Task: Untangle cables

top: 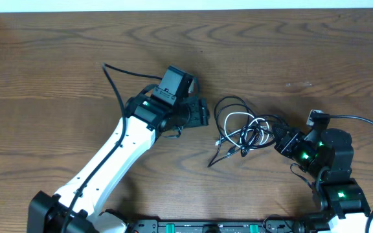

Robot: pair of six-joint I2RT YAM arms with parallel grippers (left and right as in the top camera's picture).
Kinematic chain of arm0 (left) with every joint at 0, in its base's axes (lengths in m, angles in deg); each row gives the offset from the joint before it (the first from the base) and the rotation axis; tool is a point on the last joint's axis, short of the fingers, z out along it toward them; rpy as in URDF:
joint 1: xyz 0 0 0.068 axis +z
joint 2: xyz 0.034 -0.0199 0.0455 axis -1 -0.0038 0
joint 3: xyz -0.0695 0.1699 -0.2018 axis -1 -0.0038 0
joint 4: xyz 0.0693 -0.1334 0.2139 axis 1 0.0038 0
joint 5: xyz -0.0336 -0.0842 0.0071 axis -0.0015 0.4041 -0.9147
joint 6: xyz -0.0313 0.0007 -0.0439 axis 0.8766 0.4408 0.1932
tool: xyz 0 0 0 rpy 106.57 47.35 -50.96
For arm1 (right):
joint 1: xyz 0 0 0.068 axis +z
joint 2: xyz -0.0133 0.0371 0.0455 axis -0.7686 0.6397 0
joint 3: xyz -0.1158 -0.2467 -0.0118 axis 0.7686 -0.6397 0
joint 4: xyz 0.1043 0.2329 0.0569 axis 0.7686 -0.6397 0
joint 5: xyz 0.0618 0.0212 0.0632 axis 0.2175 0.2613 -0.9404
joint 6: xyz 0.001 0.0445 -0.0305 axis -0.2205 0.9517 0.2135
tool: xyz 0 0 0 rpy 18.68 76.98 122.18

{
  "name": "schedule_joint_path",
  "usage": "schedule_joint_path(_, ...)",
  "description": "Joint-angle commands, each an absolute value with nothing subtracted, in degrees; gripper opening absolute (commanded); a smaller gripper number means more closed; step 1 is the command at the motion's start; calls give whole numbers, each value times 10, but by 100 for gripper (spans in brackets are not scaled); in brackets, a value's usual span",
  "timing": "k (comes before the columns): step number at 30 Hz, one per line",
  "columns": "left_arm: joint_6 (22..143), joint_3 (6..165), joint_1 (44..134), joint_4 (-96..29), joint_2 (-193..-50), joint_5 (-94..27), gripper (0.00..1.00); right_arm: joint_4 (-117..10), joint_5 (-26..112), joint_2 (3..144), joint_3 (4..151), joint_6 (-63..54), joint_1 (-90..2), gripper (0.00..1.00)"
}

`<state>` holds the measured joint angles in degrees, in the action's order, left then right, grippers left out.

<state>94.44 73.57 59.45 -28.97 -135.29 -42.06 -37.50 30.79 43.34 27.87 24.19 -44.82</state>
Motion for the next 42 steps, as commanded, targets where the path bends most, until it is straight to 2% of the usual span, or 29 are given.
schedule_joint_path(1,947,740,594,-305,-1361,-301,72,-373,298,430,278,246,-450,1)
schedule_joint_path(12,802,740,527,-312,-1368,-289,71,-373,288,430,278,298,-450,1)
schedule_joint_path(19,803,740,501,-325,-1403,-348,72,-372,224,430,278,298,-450,1)
schedule_joint_path(27,873,740,502,-389,-1462,-349,72,-366,179,430,278,297,-450,1)
schedule_joint_path(34,900,740,501,-393,-1514,-349,70,-328,155,430,278,297,-450,1)
schedule_joint_path(35,900,740,501,-395,-1520,-349,62,-325,155,430,278,297,-450,1)
schedule_joint_path(36,900,740,501,-397,-1525,-349,48,-324,155,430,278,297,-450,1)
schedule_joint_path(38,900,740,501,-405,-1529,-350,27,-320,145,430,278,298,-450,1)
schedule_joint_path(40,899,740,502,-420,-1530,-352,14,-313,128,430,278,298,-450,1)
schedule_joint_path(42,897,740,502,-440,-1530,-354,9,-311,111,430,278,298,-450,1)
